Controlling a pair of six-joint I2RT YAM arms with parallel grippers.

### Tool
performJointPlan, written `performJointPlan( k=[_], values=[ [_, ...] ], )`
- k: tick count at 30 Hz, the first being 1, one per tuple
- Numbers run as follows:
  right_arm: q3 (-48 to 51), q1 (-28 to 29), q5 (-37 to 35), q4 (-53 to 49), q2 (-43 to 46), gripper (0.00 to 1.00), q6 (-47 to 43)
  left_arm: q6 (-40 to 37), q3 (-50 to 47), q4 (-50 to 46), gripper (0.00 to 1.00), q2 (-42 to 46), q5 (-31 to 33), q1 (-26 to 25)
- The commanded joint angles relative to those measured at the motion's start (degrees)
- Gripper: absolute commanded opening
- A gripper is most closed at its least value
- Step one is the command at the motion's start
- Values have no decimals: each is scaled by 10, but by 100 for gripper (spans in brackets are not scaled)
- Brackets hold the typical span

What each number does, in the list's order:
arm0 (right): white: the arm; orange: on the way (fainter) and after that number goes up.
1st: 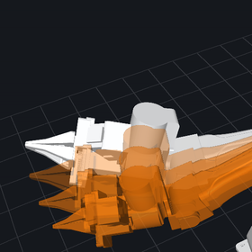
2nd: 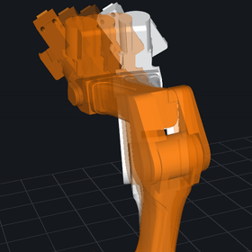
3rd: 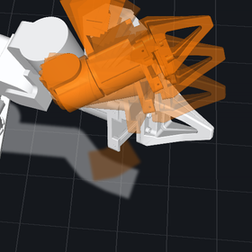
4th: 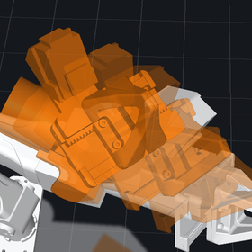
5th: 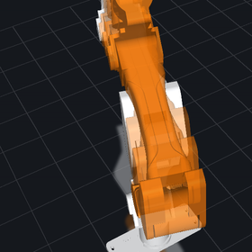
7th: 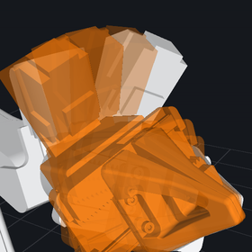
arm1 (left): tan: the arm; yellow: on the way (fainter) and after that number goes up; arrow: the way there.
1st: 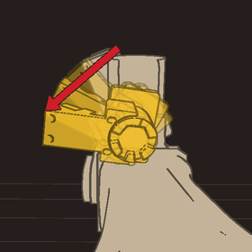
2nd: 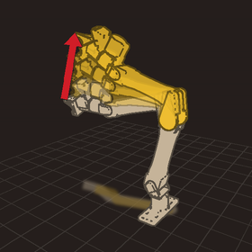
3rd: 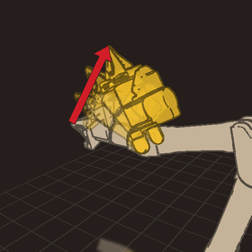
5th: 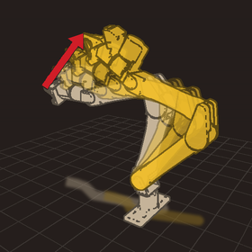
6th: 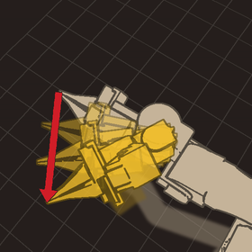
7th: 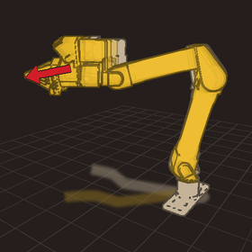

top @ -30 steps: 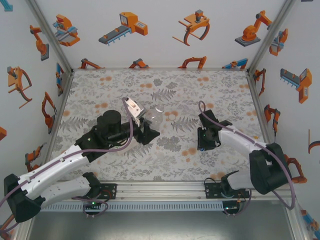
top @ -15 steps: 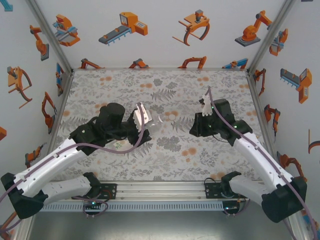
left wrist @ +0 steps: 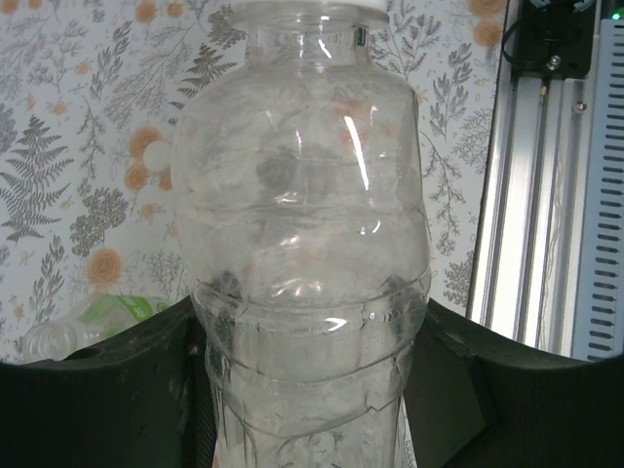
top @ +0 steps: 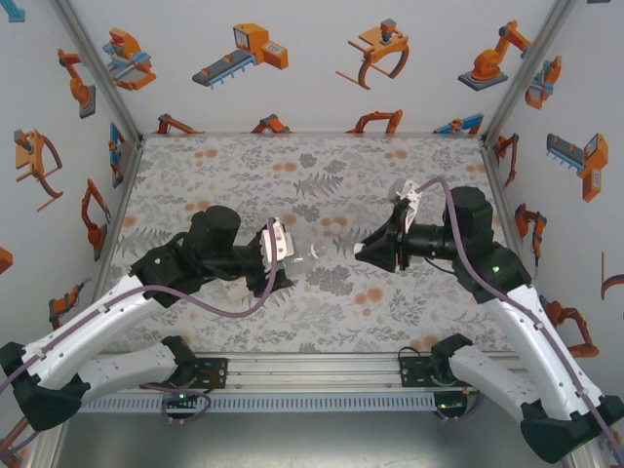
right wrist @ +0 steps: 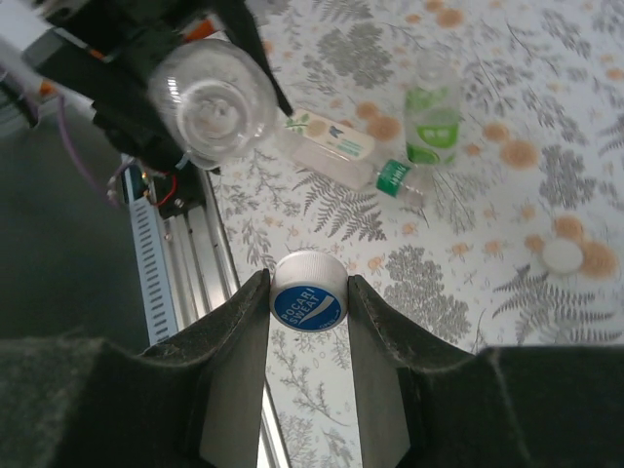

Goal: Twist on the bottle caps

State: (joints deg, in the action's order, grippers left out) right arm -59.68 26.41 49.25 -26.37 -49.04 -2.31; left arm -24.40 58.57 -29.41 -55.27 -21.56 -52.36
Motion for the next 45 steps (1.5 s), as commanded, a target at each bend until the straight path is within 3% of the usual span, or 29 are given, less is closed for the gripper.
performJointPlan(
  k=[1, 5, 21, 29, 45],
  values=[
    [-19, 20, 66, 14, 1, 4, -67, -51, 2, -14, 0, 1, -61, -10],
    [-27, 49, 97, 12, -5, 4, -104, -47, 8, -14, 0, -6, -68, -17],
    [-39, 99, 93, 4, -14, 3, -166, -39, 17, -17, 0, -15, -92, -23],
    [-56, 142, 49, -3, -30, 1, -188, -35, 27, -21, 0, -30, -105, -26],
    [-75, 164, 8, -36, -45, 0, -217, -35, 31, -21, 0, -38, -116, -33]
  ],
)
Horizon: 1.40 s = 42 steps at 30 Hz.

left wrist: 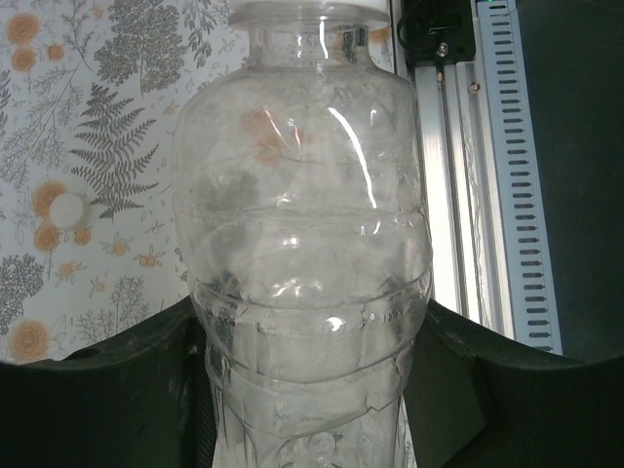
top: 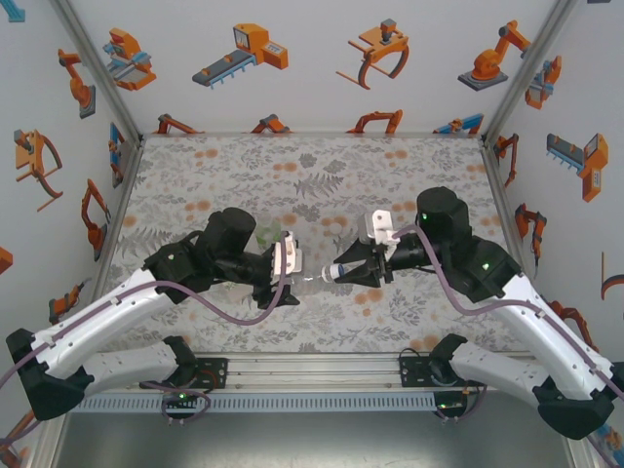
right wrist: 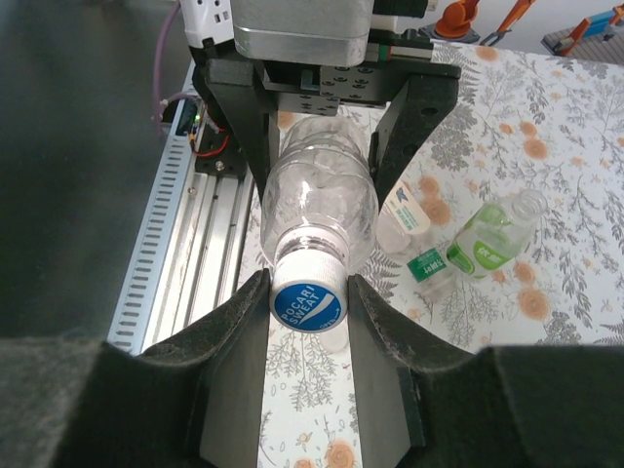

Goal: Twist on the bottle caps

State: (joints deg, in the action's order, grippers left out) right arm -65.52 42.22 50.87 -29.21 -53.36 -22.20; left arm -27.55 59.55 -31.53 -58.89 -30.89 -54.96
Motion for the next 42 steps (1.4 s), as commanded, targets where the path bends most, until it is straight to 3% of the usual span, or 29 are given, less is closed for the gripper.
performJointPlan(
  k=[1, 31, 42],
  values=[
    [-17, 7, -9, -10, -4, 0, -20, -5, 21, 0, 0, -2, -23, -7],
    [-61, 54, -45, -84, -34, 0, -66, -5, 27, -17, 0, -17, -32, -9],
    [-91, 90, -102, -138, -54, 0, -93, -4, 44, -40, 0, -35, -51, -9]
  ],
)
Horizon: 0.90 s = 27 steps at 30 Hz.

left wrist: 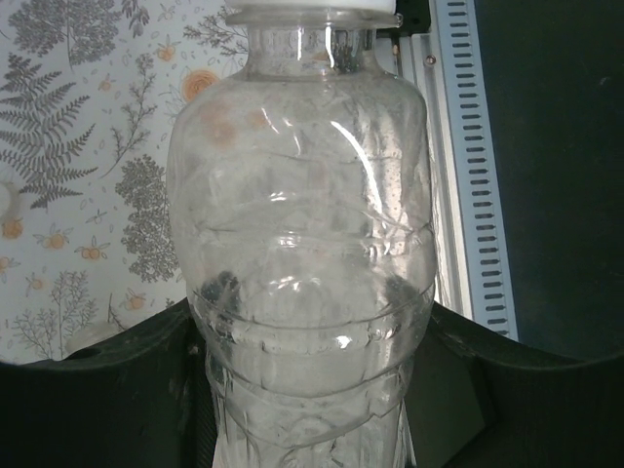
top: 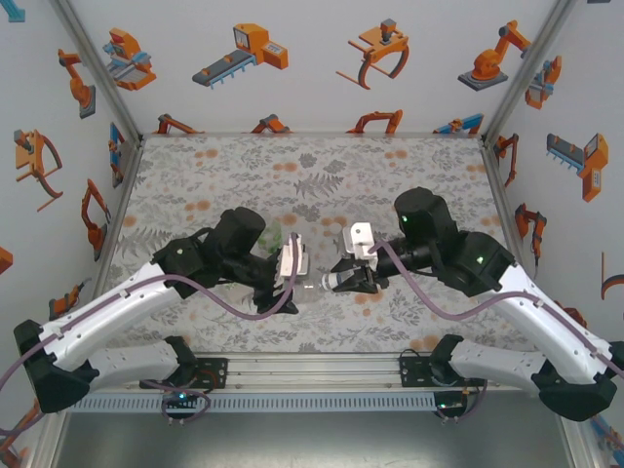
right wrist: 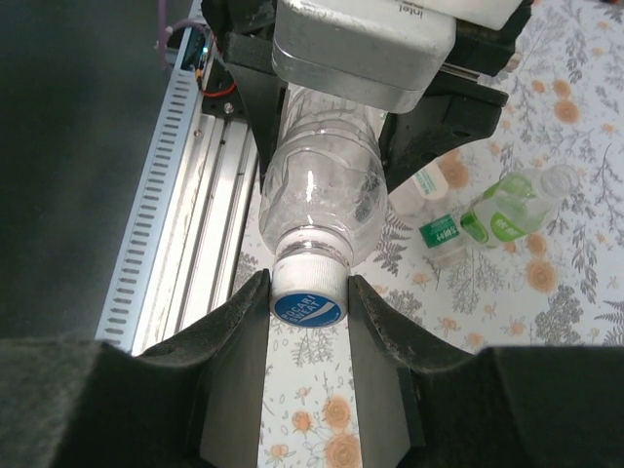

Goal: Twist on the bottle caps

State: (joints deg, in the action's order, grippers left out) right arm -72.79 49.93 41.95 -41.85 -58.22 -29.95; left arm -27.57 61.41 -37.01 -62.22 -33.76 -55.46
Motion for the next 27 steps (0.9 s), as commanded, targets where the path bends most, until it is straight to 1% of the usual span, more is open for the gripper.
performJointPlan(
  k=[1, 12, 27],
  values=[
    [-19, 15, -20, -12, -5, 0, -16, -4, 25, 15, 0, 0, -21, -3],
    [-31, 29, -62, -33, 5, 0, -24, -1, 28, 3, 0, 2, -21, -3],
    [-45, 44, -93, -63, 10, 0, -32, 4, 27, 2, 0, 5, -22, -3]
  ],
)
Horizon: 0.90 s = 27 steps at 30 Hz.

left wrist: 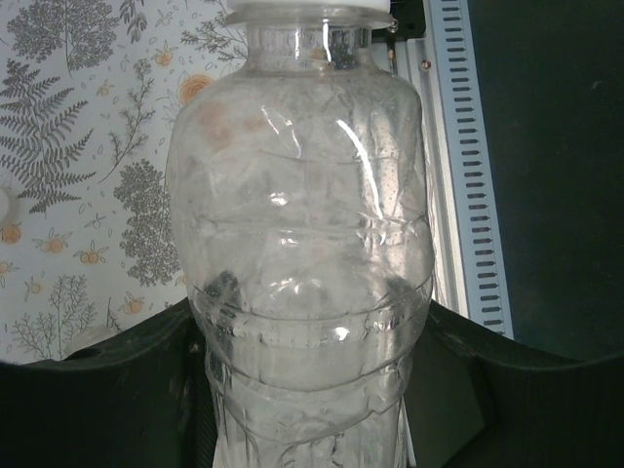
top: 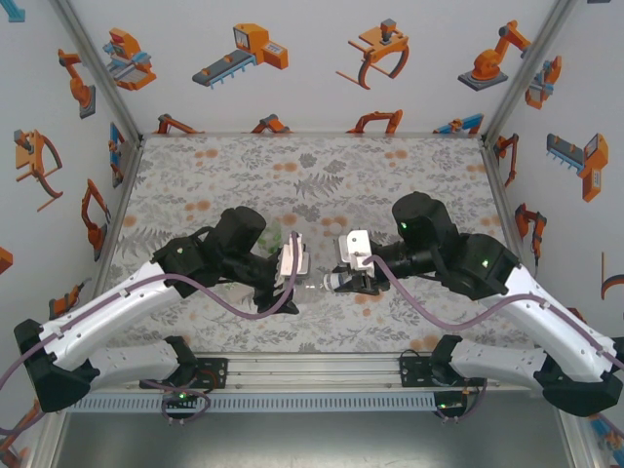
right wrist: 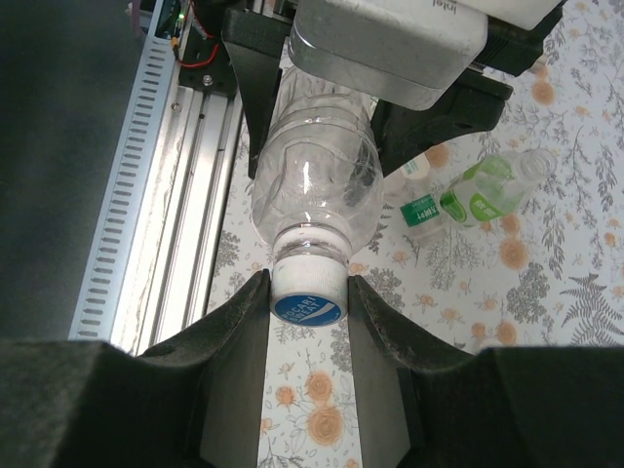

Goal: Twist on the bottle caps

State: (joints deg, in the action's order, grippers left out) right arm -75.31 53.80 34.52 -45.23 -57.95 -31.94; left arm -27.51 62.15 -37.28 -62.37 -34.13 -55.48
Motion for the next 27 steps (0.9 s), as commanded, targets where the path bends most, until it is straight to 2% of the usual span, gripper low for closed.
performJointPlan(
  k=[1, 27],
  values=[
    [-20, 6, -20, -31, 9, 0, -13, 3, 19, 5, 0, 7, -19, -4],
    [-29, 35, -20, -22, -21, 0, -17, 9, 32, -16, 0, -16, -57, -3]
  ],
)
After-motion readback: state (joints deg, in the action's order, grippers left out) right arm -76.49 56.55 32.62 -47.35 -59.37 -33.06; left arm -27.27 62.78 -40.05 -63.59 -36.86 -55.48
